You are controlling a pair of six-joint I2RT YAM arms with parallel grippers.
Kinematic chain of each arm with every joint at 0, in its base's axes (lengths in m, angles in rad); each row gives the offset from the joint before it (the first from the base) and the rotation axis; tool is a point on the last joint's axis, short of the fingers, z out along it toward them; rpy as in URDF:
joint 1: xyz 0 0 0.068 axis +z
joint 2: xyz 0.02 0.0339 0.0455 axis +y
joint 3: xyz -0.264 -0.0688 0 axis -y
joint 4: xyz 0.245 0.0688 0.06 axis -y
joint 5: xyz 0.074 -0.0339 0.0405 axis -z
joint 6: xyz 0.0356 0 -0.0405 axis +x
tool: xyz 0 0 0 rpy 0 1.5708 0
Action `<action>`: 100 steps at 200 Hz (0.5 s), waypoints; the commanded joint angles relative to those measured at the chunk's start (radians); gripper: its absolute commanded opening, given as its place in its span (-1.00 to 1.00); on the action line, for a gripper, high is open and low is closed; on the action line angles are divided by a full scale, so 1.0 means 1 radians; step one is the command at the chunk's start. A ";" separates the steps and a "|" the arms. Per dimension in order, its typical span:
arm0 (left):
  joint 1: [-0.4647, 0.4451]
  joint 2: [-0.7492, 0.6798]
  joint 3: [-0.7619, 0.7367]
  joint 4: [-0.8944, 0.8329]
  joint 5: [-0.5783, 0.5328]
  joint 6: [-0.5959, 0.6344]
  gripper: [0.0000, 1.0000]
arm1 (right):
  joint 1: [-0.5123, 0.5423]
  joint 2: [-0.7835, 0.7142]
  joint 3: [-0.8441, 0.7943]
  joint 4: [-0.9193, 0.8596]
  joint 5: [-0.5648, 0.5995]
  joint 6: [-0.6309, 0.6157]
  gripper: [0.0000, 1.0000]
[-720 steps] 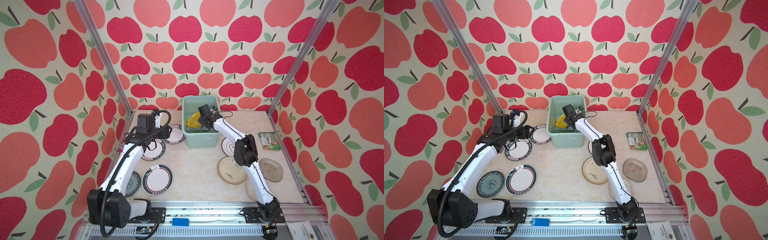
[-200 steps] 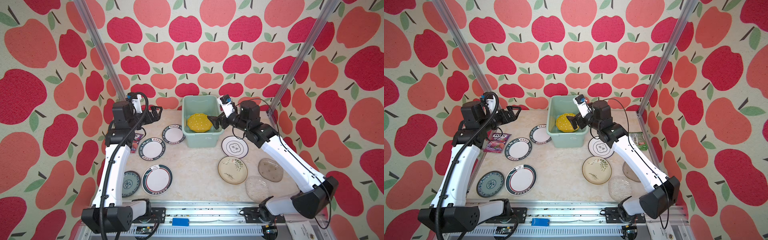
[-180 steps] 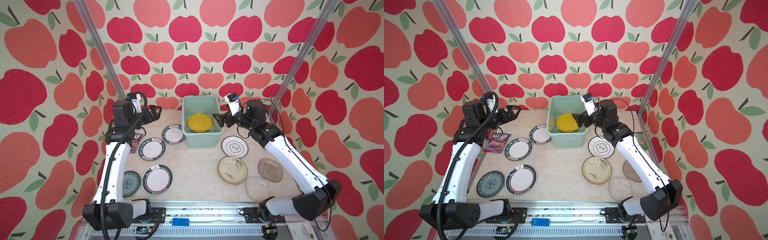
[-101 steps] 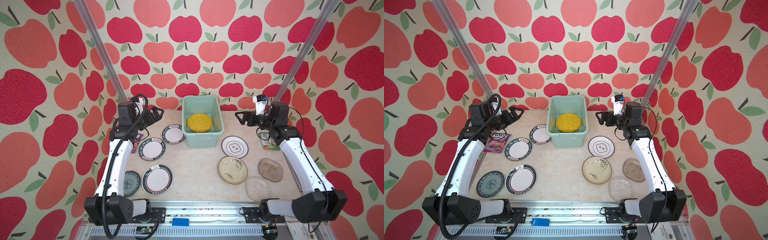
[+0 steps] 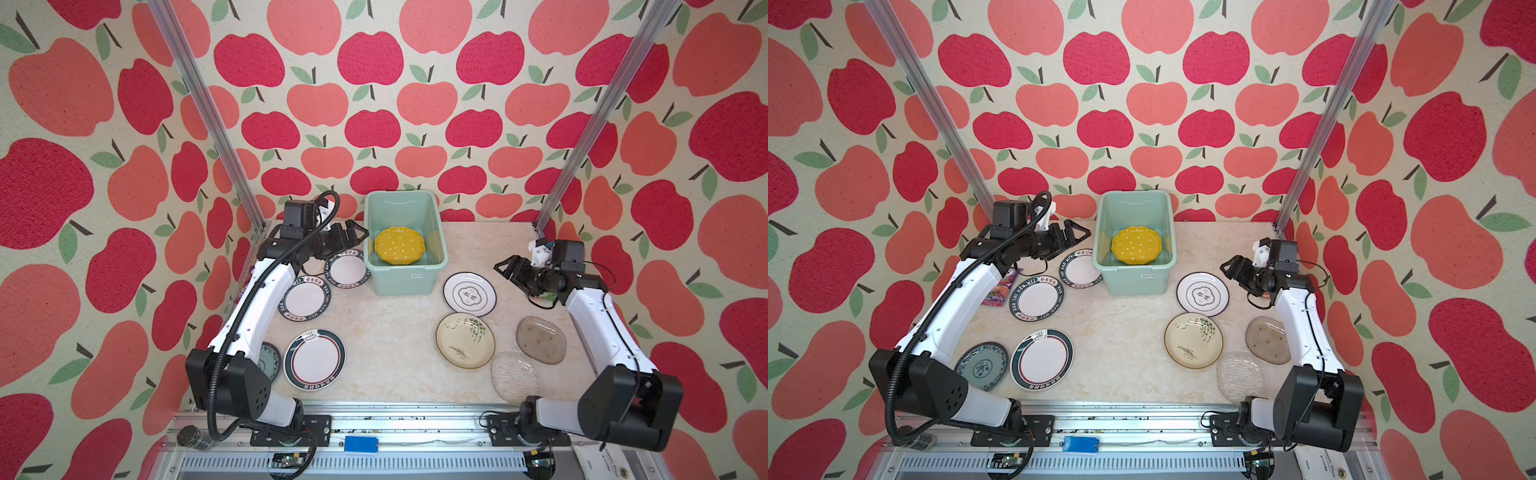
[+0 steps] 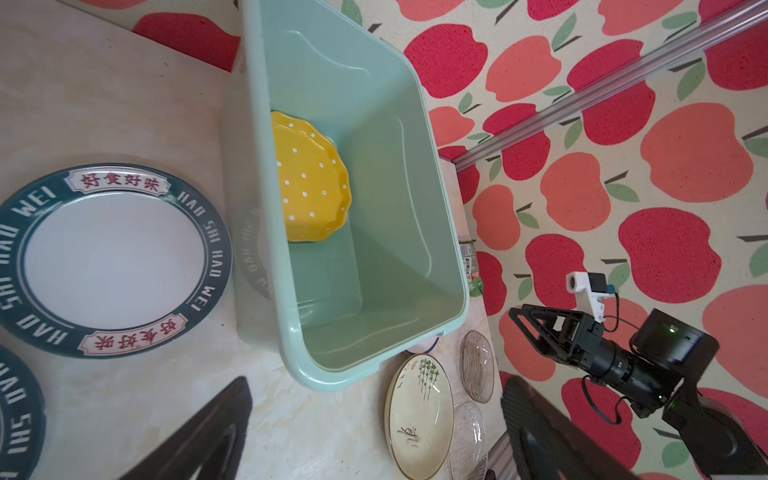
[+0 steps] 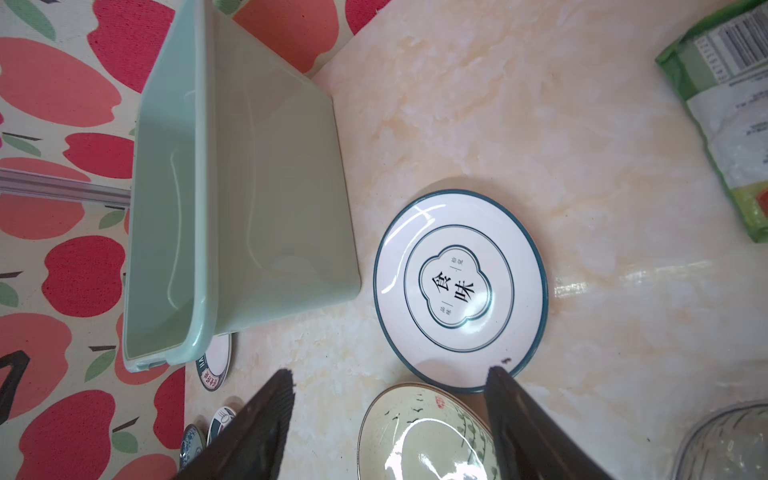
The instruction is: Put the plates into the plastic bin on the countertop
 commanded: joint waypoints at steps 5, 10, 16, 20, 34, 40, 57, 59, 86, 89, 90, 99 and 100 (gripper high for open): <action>-0.073 0.031 0.106 -0.036 -0.055 0.052 0.92 | -0.010 -0.006 -0.072 -0.036 0.019 0.011 0.49; -0.089 0.045 0.128 -0.042 -0.072 0.063 0.92 | -0.013 -0.004 -0.085 -0.034 0.016 0.010 0.49; -0.108 0.064 0.161 -0.053 -0.086 0.077 0.92 | -0.015 0.000 -0.097 -0.032 0.012 0.007 0.48; -0.121 0.077 0.182 -0.060 -0.096 0.087 0.92 | -0.018 0.002 -0.106 -0.030 0.012 0.004 0.48; -0.168 0.131 0.257 -0.087 -0.127 0.127 0.92 | -0.027 0.014 -0.130 -0.025 0.013 0.003 0.48; -0.186 0.154 0.284 -0.092 -0.138 0.142 0.92 | -0.032 0.018 -0.138 -0.020 0.010 0.005 0.48; -0.237 0.213 0.344 -0.096 -0.168 0.179 0.92 | -0.044 0.040 -0.162 0.005 0.002 0.008 0.48; -0.242 0.221 0.353 -0.098 -0.172 0.184 0.92 | -0.044 0.042 -0.164 0.008 0.001 0.009 0.47; -0.311 0.313 0.477 -0.149 -0.201 0.263 0.92 | -0.060 0.089 -0.190 0.062 -0.034 0.016 0.41; -0.318 0.323 0.493 -0.157 -0.200 0.274 0.92 | -0.060 0.092 -0.191 0.067 -0.038 0.016 0.41; -0.320 0.327 0.498 -0.160 -0.201 0.277 0.92 | -0.061 0.094 -0.193 0.070 -0.039 0.016 0.40; -0.344 0.359 0.545 -0.189 -0.198 0.313 0.92 | -0.068 0.111 -0.205 0.095 -0.050 0.021 0.37; -0.347 0.363 0.551 -0.193 -0.198 0.317 0.92 | -0.068 0.113 -0.206 0.099 -0.050 0.022 0.37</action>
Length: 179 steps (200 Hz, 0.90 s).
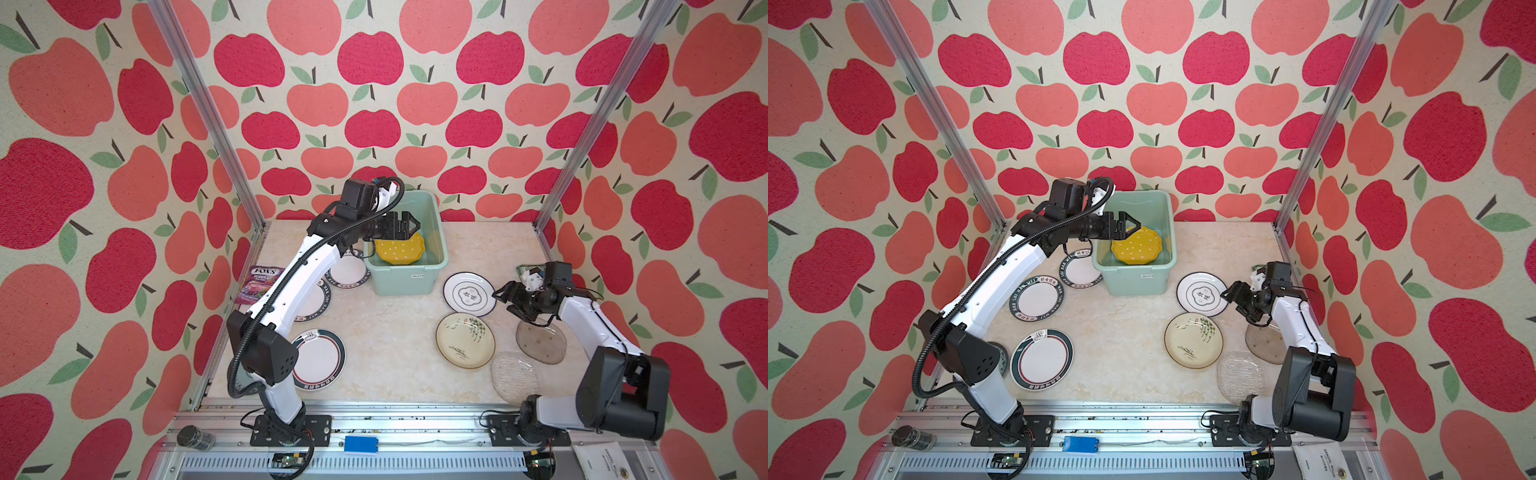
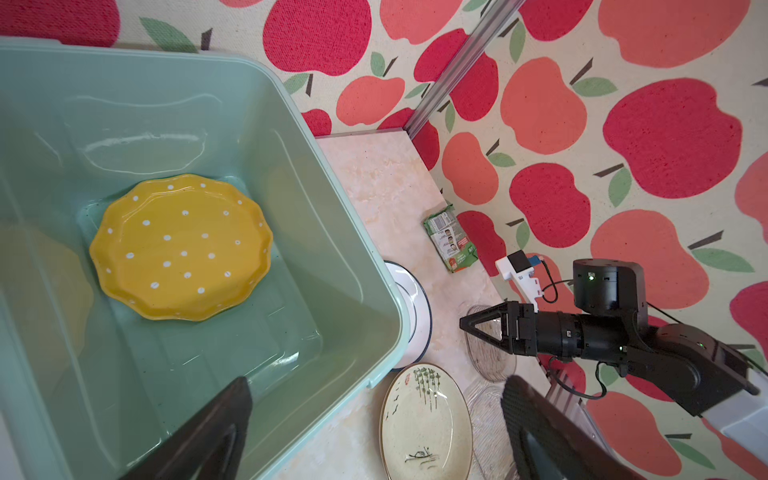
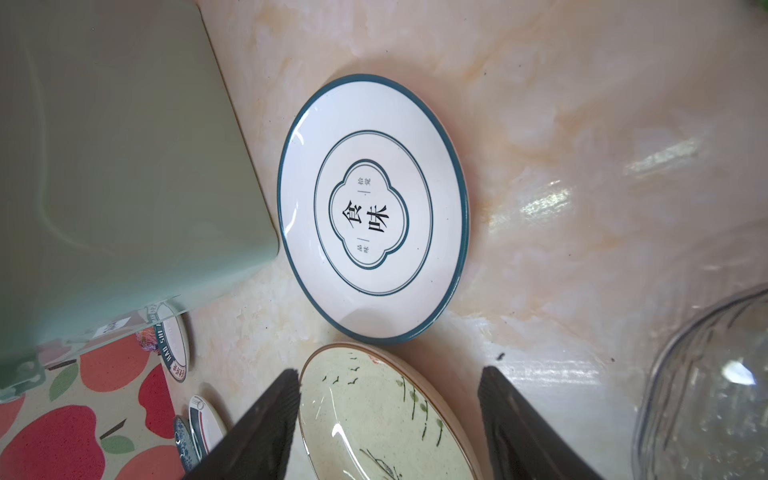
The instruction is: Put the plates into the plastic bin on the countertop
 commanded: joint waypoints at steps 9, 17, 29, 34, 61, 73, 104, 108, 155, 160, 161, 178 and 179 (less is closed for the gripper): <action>-0.072 0.100 0.165 -0.137 -0.033 0.166 0.93 | -0.022 0.049 -0.045 0.100 -0.047 0.030 0.33; -0.096 0.132 0.219 -0.178 -0.034 0.204 0.93 | -0.027 0.061 -0.061 0.135 -0.056 0.045 0.30; -0.120 0.182 0.305 -0.241 -0.058 0.242 0.94 | -0.034 0.079 -0.079 0.178 -0.068 0.059 0.26; -0.121 0.198 0.337 -0.261 -0.061 0.248 0.94 | -0.035 0.088 -0.082 0.189 -0.072 0.060 0.24; -0.127 0.247 0.420 -0.291 -0.042 0.270 0.94 | -0.037 0.150 -0.075 0.211 -0.083 0.043 0.17; -0.135 0.266 0.450 -0.298 -0.052 0.279 0.95 | -0.037 0.179 -0.065 0.213 -0.090 0.031 0.12; -0.149 0.333 0.570 -0.359 -0.069 0.289 0.96 | -0.037 0.246 -0.052 0.235 -0.108 0.013 0.00; -0.150 0.343 0.587 -0.367 -0.070 0.289 0.96 | -0.038 0.254 -0.050 0.234 -0.110 0.010 0.00; -0.156 0.387 0.669 -0.411 -0.087 0.289 0.97 | -0.037 0.318 -0.033 0.260 -0.131 0.004 -0.27; -0.156 0.387 0.670 -0.412 -0.089 0.290 0.97 | -0.037 0.326 -0.032 0.266 -0.134 0.006 -0.31; -0.156 0.387 0.670 -0.411 -0.089 0.290 0.97 | -0.037 0.327 -0.032 0.266 -0.135 0.006 -0.32; -0.158 0.384 0.669 -0.414 -0.094 0.292 0.98 | -0.037 0.350 -0.023 0.277 -0.139 0.008 -0.44; -0.158 0.383 0.669 -0.414 -0.095 0.292 0.98 | -0.037 0.352 -0.023 0.278 -0.140 0.008 -0.45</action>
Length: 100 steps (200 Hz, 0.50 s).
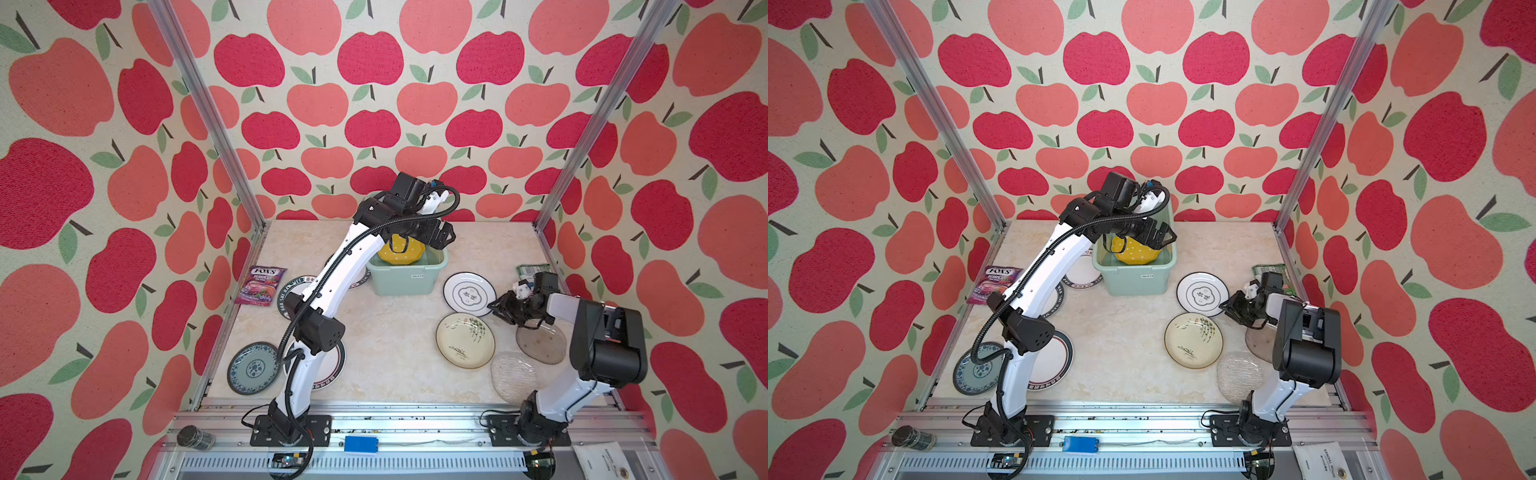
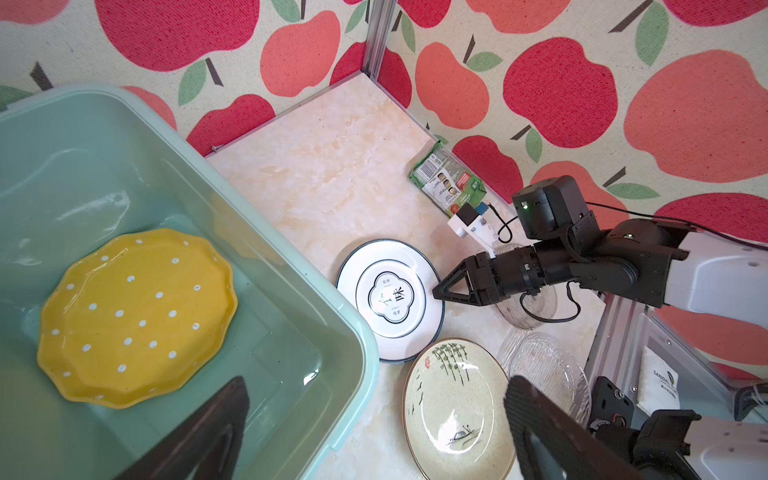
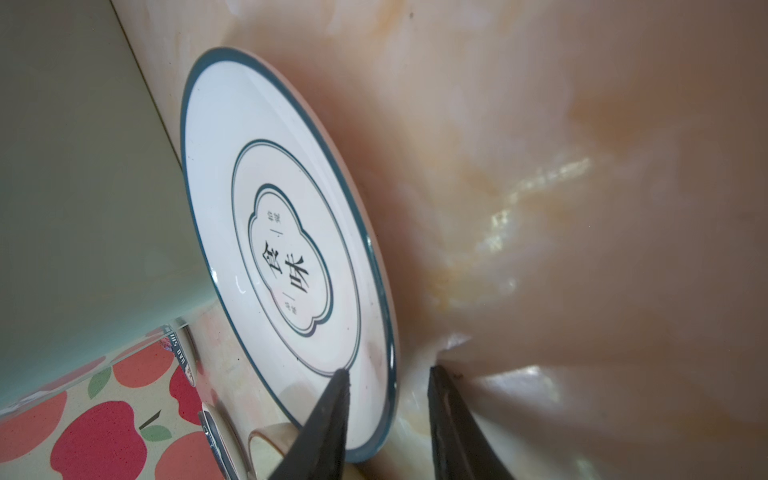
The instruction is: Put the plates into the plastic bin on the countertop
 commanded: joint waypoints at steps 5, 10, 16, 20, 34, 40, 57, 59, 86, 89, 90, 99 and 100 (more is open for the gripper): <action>-0.004 0.004 0.035 -0.037 -0.025 0.028 0.98 | -0.005 0.048 0.026 0.023 -0.020 -0.009 -0.45; -0.004 0.001 0.035 -0.037 -0.027 0.028 0.98 | -0.005 0.055 0.029 0.026 -0.022 -0.008 -0.49; -0.003 0.000 0.035 -0.038 -0.027 0.031 0.98 | -0.005 0.062 0.032 0.030 -0.023 -0.006 -0.51; -0.004 -0.001 0.034 -0.040 -0.029 0.031 0.99 | -0.005 0.067 0.032 0.033 -0.025 -0.006 -0.54; -0.003 -0.004 0.035 -0.043 -0.033 0.037 0.99 | -0.005 0.078 0.036 0.044 -0.031 0.000 -0.56; -0.004 -0.004 0.034 -0.044 -0.034 0.039 0.99 | -0.006 0.081 0.038 0.050 -0.031 0.003 -0.56; -0.004 -0.008 0.034 -0.046 -0.038 0.045 1.00 | -0.005 0.093 0.039 0.064 -0.036 0.009 -0.61; -0.003 -0.008 0.034 -0.047 -0.038 0.046 1.00 | -0.005 0.093 0.040 0.064 -0.036 0.009 -0.61; 0.000 -0.012 0.036 -0.050 -0.041 0.055 1.00 | -0.006 0.103 0.044 0.073 -0.031 0.011 -0.76; 0.000 -0.012 0.035 -0.050 -0.041 0.057 1.00 | -0.005 0.103 0.044 0.074 -0.031 0.011 -0.78; 0.000 -0.012 0.035 -0.051 -0.040 0.057 1.00 | -0.005 0.103 0.044 0.075 -0.030 0.011 -0.79; 0.000 -0.014 0.035 -0.052 -0.040 0.060 1.00 | -0.005 0.101 0.044 0.077 -0.027 0.011 -0.84; 0.001 -0.014 0.035 -0.052 -0.040 0.060 1.00 | -0.006 0.101 0.044 0.078 -0.026 0.011 -0.85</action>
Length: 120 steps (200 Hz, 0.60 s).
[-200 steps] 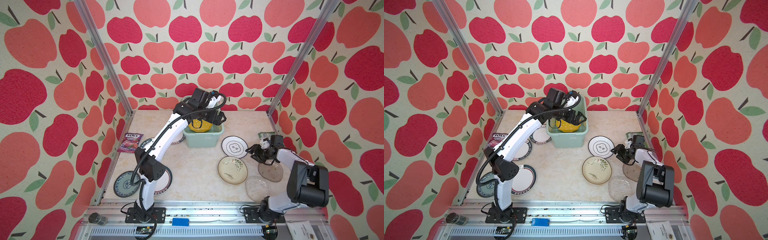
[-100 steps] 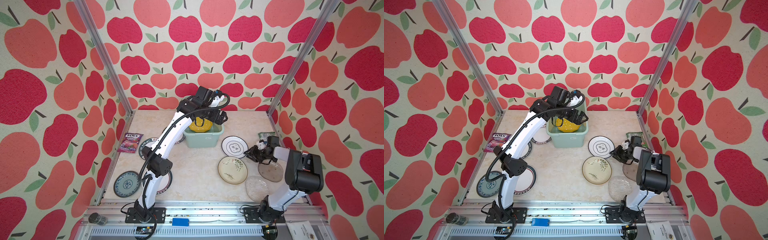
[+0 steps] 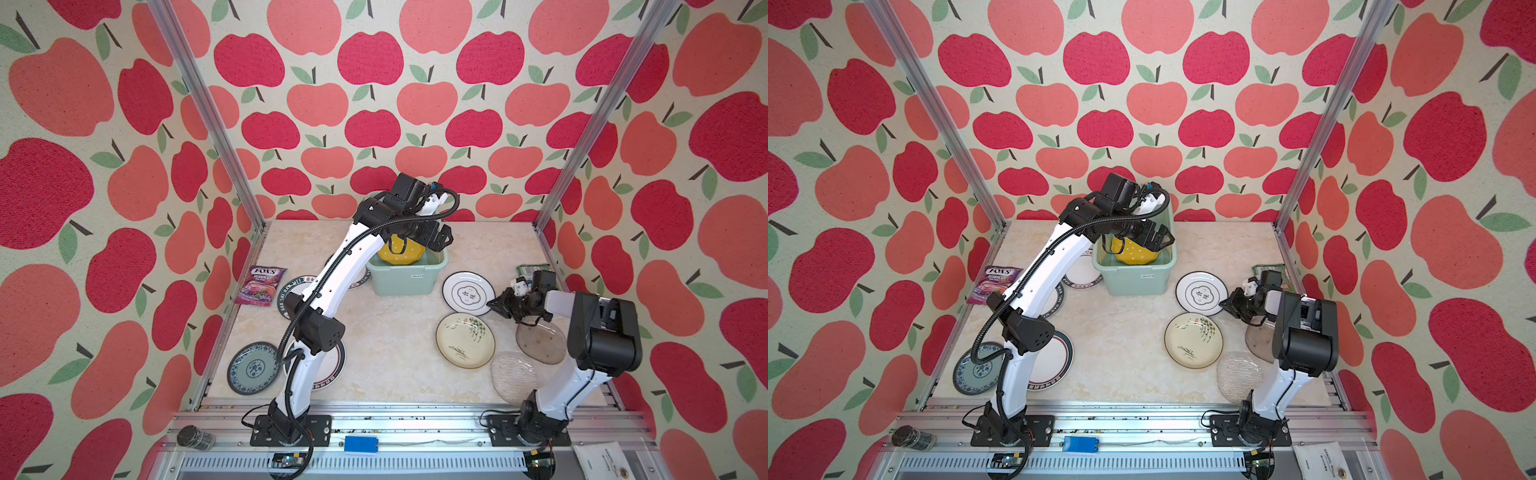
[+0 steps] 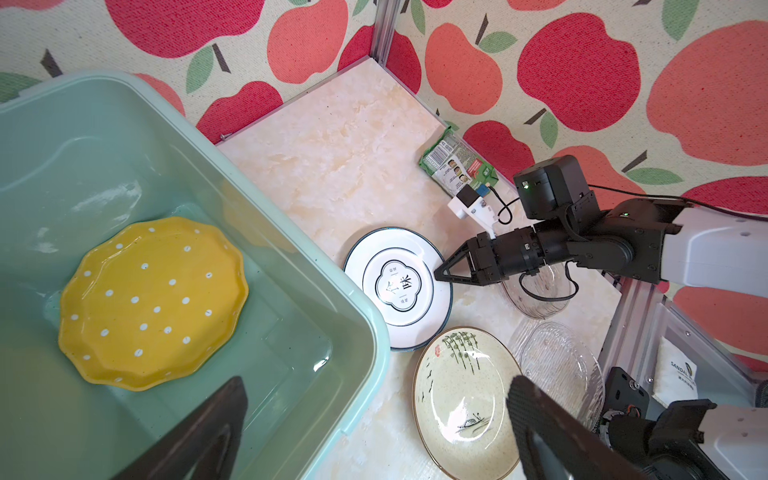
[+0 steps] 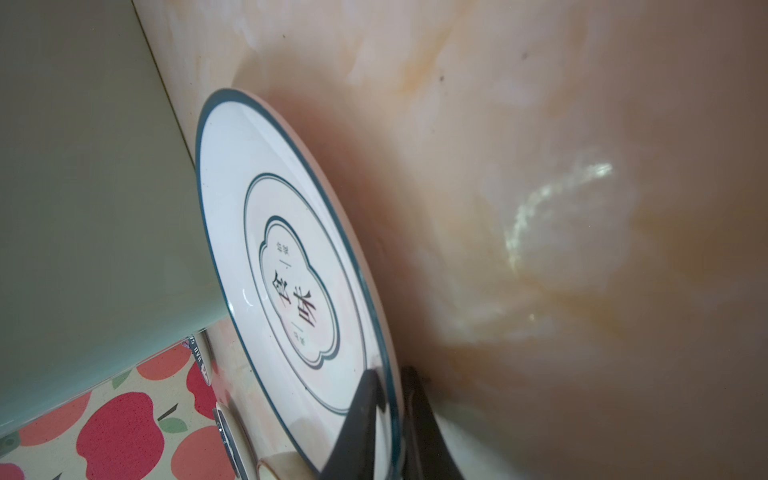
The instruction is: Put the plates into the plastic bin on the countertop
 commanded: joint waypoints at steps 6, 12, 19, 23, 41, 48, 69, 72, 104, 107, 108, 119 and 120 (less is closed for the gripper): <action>0.003 -0.014 0.035 -0.024 -0.015 0.032 0.99 | -0.003 0.024 0.012 0.003 0.045 0.001 -0.89; 0.003 -0.015 0.035 -0.026 -0.015 0.034 0.99 | -0.003 0.022 0.012 0.004 0.046 0.002 -0.92; 0.004 -0.016 0.035 -0.027 -0.015 0.036 0.99 | -0.003 0.018 0.012 0.005 0.047 0.003 -0.96; 0.004 -0.016 0.035 -0.029 -0.015 0.036 0.99 | -0.003 0.017 0.012 0.007 0.047 0.003 -0.97; 0.007 -0.017 0.036 -0.032 -0.014 0.038 0.99 | -0.003 -0.002 0.016 0.006 0.051 0.007 -1.00; 0.009 -0.017 0.035 -0.032 -0.012 0.039 0.99 | -0.003 -0.011 0.021 0.005 0.050 0.009 -1.00; 0.011 -0.016 0.034 -0.032 -0.014 0.037 0.99 | -0.003 -0.043 0.043 -0.004 0.038 0.015 -1.00; 0.011 -0.016 0.035 -0.032 -0.015 0.037 0.99 | -0.003 -0.047 0.049 -0.007 0.037 0.016 -1.00; 0.009 -0.018 0.032 -0.017 -0.023 0.048 1.00 | -0.003 -0.102 0.104 -0.036 0.025 0.023 -1.00; 0.008 -0.017 0.031 -0.015 -0.022 0.048 1.00 | -0.003 -0.108 0.108 -0.041 0.028 0.023 -1.00; 0.009 -0.017 0.031 -0.014 -0.022 0.049 1.00 | -0.003 -0.111 0.109 -0.042 0.028 0.022 -1.00; 0.009 -0.017 0.030 -0.003 -0.021 0.049 1.00 | -0.003 -0.132 0.129 -0.059 0.036 0.021 -1.00; 0.009 -0.017 0.029 -0.002 -0.021 0.049 1.00 | -0.003 -0.135 0.131 -0.061 0.037 0.021 -1.00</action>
